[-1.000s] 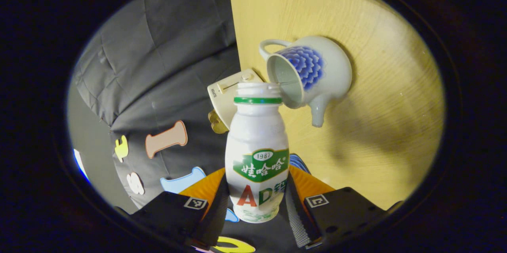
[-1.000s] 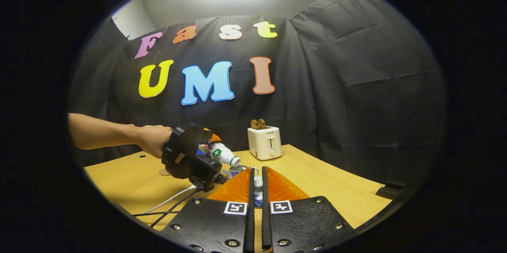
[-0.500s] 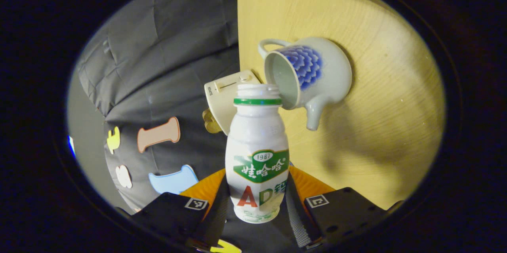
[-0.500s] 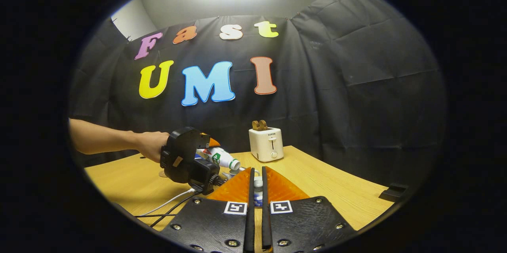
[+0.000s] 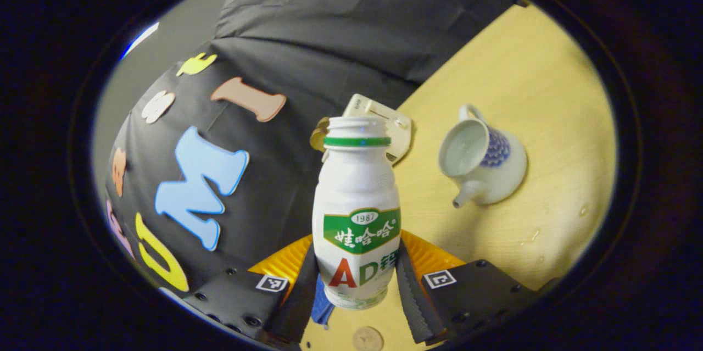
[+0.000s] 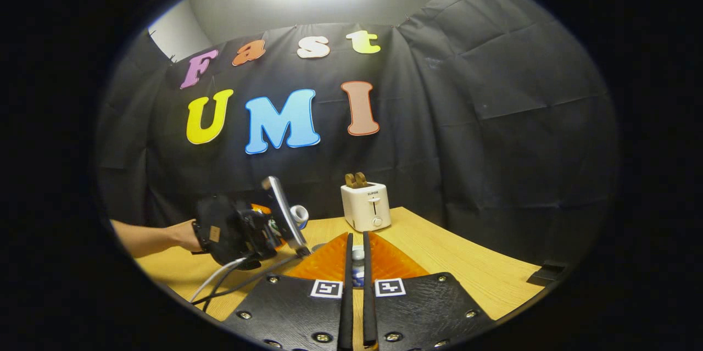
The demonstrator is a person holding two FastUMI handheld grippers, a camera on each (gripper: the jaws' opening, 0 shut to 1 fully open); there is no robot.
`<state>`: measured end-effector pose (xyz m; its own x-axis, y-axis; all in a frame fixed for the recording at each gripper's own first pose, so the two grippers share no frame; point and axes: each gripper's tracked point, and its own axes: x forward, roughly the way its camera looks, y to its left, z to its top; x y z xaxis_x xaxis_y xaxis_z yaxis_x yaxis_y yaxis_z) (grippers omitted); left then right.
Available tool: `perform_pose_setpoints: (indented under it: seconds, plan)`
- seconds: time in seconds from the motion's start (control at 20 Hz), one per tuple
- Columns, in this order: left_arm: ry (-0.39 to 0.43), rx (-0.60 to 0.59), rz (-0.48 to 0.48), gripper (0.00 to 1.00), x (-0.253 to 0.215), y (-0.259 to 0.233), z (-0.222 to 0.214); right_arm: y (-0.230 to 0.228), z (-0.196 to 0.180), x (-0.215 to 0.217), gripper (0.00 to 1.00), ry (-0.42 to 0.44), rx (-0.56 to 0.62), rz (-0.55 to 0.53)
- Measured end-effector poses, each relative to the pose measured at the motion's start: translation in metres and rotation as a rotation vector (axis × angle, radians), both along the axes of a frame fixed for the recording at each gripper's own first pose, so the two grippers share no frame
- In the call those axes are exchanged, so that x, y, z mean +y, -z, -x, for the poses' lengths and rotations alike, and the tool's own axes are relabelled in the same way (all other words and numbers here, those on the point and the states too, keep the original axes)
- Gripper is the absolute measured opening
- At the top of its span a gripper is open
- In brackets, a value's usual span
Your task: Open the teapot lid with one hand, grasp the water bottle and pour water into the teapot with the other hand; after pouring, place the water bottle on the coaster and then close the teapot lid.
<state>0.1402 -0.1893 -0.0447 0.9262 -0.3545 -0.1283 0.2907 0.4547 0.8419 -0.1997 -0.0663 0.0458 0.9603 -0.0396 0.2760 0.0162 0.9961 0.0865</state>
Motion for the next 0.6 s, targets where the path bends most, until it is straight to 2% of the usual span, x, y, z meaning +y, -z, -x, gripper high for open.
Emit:
perform_pose_setpoints:
  seconds: [0.2,0.25,0.3,0.4,0.5,0.55,0.6]
  plan:
    - [-0.042,0.049,0.396,0.75,0.007,-0.004,0.0,-0.013,-0.042,0.029,0.07,-0.074,0.026,0.022]
    - [-0.058,0.063,0.497,0.72,0.007,-0.003,-0.002,-0.016,-0.055,0.036,0.07,-0.087,0.03,0.032]
    - [-0.078,0.073,0.62,0.75,0.008,-0.007,-0.003,-0.02,-0.077,0.043,0.07,-0.094,0.039,0.05]
    - [-0.092,0.108,0.791,0.75,0.005,-0.01,0.001,-0.02,-0.107,0.055,0.07,-0.113,0.072,0.05]
    - [-0.111,0.124,0.896,0.7,0.008,-0.015,0.0,-0.014,-0.133,0.063,0.07,-0.113,0.11,0.062]
    - [-0.118,0.127,0.919,0.8,0.008,-0.013,-0.004,-0.011,-0.144,0.066,0.07,-0.114,0.126,0.062]
    - [-0.129,0.117,0.943,0.8,0.009,-0.014,-0.007,-0.007,-0.153,0.069,0.07,-0.115,0.14,0.063]
